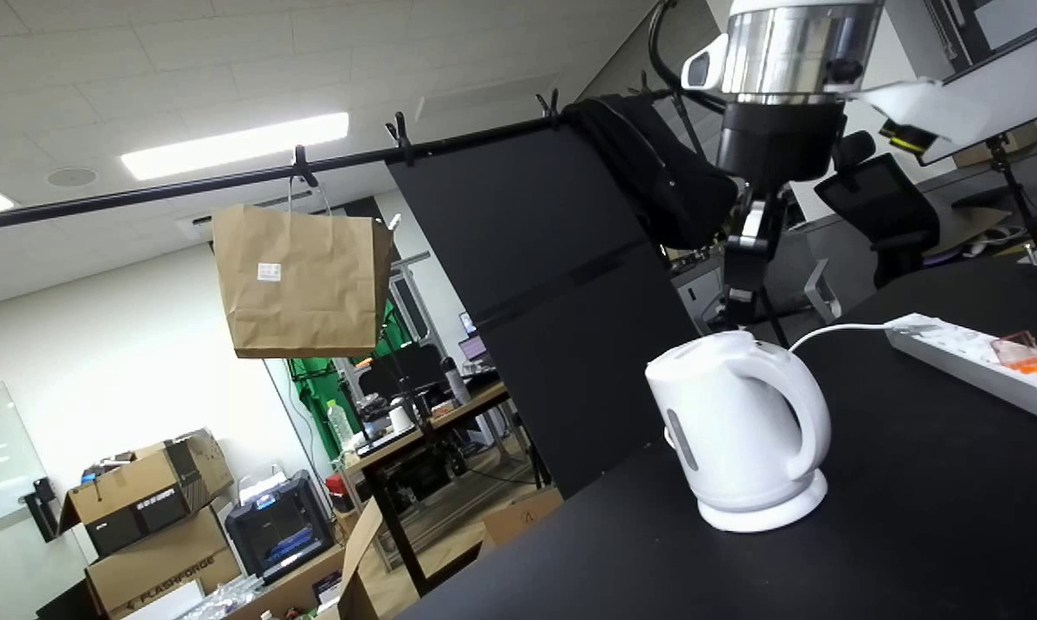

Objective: Turn on the kettle

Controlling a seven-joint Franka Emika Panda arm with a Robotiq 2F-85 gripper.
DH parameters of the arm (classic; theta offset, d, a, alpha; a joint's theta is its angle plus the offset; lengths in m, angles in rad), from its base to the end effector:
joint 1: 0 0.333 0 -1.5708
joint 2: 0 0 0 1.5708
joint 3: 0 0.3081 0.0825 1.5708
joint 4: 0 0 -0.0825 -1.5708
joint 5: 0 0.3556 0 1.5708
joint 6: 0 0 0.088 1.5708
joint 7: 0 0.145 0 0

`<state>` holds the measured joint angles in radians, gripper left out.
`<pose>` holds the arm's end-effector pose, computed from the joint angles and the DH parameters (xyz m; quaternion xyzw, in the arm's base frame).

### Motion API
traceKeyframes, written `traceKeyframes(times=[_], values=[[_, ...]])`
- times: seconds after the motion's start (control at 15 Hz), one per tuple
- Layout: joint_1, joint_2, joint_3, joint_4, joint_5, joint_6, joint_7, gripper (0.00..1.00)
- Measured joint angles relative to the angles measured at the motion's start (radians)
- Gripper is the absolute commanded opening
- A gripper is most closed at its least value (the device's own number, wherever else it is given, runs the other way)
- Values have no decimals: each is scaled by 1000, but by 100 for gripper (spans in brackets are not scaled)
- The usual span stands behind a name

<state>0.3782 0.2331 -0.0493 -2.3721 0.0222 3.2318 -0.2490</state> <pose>0.5310 0.1791 0.2845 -0.9142 -0.2630 -0.3082 0.0096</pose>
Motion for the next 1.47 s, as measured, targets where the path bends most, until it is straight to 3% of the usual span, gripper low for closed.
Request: traceKeyframes(times=[0.2,0.4,0.67,0.73,0.8,1.47], values=[[-65,-68,58,0,-10,-106,5,0],[-108,-126,108,0,74,-214,-51,0],[-130,-178,111,0,143,-343,-113,0],[-135,-186,108,0,148,-367,-122,26],[-140,-192,105,0,150,-394,-129,26],[-216,-210,140,1,145,-542,-148,93]])
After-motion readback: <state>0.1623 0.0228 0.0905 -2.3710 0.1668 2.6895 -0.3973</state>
